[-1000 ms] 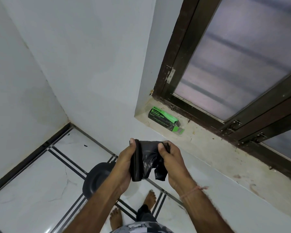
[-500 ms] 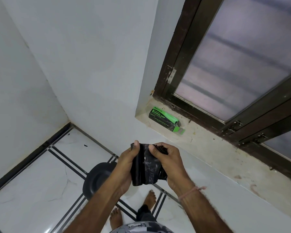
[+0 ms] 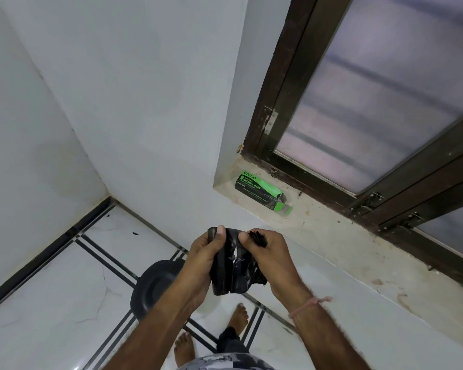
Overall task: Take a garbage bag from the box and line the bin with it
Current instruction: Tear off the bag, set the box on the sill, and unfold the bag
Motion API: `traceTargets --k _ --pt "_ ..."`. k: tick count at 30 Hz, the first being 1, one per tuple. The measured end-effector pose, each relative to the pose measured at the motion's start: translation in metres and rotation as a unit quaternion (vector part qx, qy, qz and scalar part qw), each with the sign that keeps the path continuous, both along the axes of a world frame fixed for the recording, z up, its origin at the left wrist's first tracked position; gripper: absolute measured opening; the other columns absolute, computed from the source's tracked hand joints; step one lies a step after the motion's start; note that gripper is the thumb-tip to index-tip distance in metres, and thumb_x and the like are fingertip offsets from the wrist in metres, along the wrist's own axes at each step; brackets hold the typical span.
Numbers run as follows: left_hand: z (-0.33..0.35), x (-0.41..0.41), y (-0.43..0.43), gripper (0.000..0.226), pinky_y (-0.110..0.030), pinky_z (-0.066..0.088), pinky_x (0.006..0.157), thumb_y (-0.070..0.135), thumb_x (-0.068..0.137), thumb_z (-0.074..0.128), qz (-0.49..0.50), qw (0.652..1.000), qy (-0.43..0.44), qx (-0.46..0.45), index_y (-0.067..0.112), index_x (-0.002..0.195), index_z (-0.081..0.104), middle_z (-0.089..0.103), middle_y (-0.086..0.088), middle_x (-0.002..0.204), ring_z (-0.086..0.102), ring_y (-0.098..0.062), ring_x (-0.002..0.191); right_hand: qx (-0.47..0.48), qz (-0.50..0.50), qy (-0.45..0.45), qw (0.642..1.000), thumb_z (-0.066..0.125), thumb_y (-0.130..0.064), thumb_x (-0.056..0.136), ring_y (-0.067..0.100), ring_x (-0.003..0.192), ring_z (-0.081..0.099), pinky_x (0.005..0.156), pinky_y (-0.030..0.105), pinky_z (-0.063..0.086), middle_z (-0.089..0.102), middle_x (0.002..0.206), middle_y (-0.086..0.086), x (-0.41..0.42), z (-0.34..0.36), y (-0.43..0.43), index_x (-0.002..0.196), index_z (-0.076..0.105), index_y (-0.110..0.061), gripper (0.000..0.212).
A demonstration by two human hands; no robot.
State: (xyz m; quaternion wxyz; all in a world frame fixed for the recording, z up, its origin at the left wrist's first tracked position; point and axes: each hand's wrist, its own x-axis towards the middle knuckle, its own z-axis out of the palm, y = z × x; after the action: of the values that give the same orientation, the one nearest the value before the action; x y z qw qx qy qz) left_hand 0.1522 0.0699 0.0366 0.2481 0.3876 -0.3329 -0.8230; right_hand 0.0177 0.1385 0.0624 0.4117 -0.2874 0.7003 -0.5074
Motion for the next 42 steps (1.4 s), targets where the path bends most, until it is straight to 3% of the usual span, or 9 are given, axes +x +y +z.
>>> traceTargets --k 3,10,17,21,24,28,32,38,42 --pt "0.000 0.002 -0.002 0.052 -0.071 0.048 0.101 0.051 0.097 0.063 -0.009 1.000 0.002 -0.029 0.003 0.113 0.071 0.071 -0.031 0.115 0.067 -0.052 0.113 0.027 0.039 0.022 0.999 0.079 -0.025 0.091 0.013 0.057 0.057 0.059 0.027 0.047 0.063 0.058 -0.005 -0.006 0.000 0.001 0.061 0.068 -0.020 0.032" --pt "-0.003 0.005 -0.002 0.048 -0.064 0.053 0.099 0.050 0.103 0.052 -0.039 0.992 -0.019 -0.120 0.005 0.108 0.068 0.074 -0.026 0.109 0.072 -0.043 0.107 0.056 0.101 -0.009 0.993 0.068 -0.018 0.100 0.004 0.043 0.056 0.045 0.016 0.043 0.064 0.064 0.007 -0.012 0.011 0.007 0.084 0.069 0.010 0.032" --pt "-0.008 -0.006 -0.003 0.054 -0.062 0.032 0.117 0.049 0.103 0.048 -0.029 0.993 0.094 0.071 -0.003 0.105 0.062 0.062 -0.026 0.102 0.051 -0.039 0.104 -0.003 0.073 -0.211 0.975 0.046 -0.024 0.108 0.014 0.079 0.070 0.077 0.025 0.057 0.075 0.086 0.007 -0.004 0.006 0.008 0.077 0.060 -0.007 0.038" --pt "-0.009 -0.009 -0.003 0.048 -0.047 0.047 0.103 0.056 0.090 0.066 -0.010 0.979 0.150 0.134 0.009 0.078 0.059 0.055 -0.011 0.089 0.055 -0.025 0.089 -0.062 0.024 -0.321 0.945 0.049 -0.029 0.100 0.019 0.085 0.071 0.084 0.029 0.058 0.072 0.092 0.012 -0.006 0.004 0.010 0.076 0.052 -0.007 0.032" --pt "-0.014 -0.011 -0.006 0.049 -0.041 0.054 0.089 0.056 0.074 0.083 0.030 0.972 0.170 0.160 0.015 0.082 0.056 0.047 -0.004 0.083 0.057 -0.020 0.084 -0.095 -0.036 -0.374 0.922 0.050 -0.032 0.098 0.021 0.080 0.067 0.078 0.031 0.059 0.071 0.094 0.011 -0.013 0.005 0.010 0.076 0.049 -0.010 0.031" --pt "-0.007 -0.018 -0.001 0.034 -0.046 0.051 0.090 0.049 0.089 0.063 0.076 0.983 0.148 0.082 0.015 0.085 0.062 0.055 -0.006 0.076 0.062 -0.022 0.073 -0.119 -0.109 -0.416 0.895 0.045 -0.032 0.105 0.023 0.074 0.067 0.076 0.037 0.061 0.062 0.072 0.007 -0.011 -0.001 0.005 0.079 0.055 -0.011 0.035" --pt "0.003 -0.019 -0.010 0.032 -0.030 0.052 0.061 0.045 0.093 0.054 0.114 0.989 0.093 0.022 0.014 0.090 0.050 0.049 -0.003 0.069 0.048 -0.014 0.055 -0.124 -0.122 -0.493 0.852 0.059 -0.032 0.091 0.007 0.036 0.041 0.038 0.020 0.042 0.042 0.049 -0.004 -0.024 -0.008 0.009 0.080 0.054 -0.011 0.024" --pt "-0.006 -0.005 -0.030 0.038 -0.035 0.048 0.069 0.048 0.097 0.051 0.146 0.988 0.044 0.023 0.012 0.105 0.056 0.055 -0.003 0.078 0.051 -0.016 0.061 -0.043 -0.112 -0.285 0.951 0.053 -0.057 0.091 0.007 0.035 0.026 0.037 0.022 0.024 0.027 0.047 -0.004 -0.065 -0.004 0.026 0.074 0.051 -0.012 0.049" --pt "-0.003 -0.026 -0.025 0.049 -0.039 0.048 0.082 0.051 0.104 0.043 0.075 0.984 0.093 0.133 0.007 0.117 0.060 0.061 -0.006 0.084 0.054 -0.021 0.073 -0.044 -0.100 -0.262 0.959 0.054 -0.046 0.100 0.010 0.043 0.034 0.046 0.023 0.033 0.033 0.054 -0.002 -0.051 -0.007 0.018 0.082 0.057 -0.011 0.039"
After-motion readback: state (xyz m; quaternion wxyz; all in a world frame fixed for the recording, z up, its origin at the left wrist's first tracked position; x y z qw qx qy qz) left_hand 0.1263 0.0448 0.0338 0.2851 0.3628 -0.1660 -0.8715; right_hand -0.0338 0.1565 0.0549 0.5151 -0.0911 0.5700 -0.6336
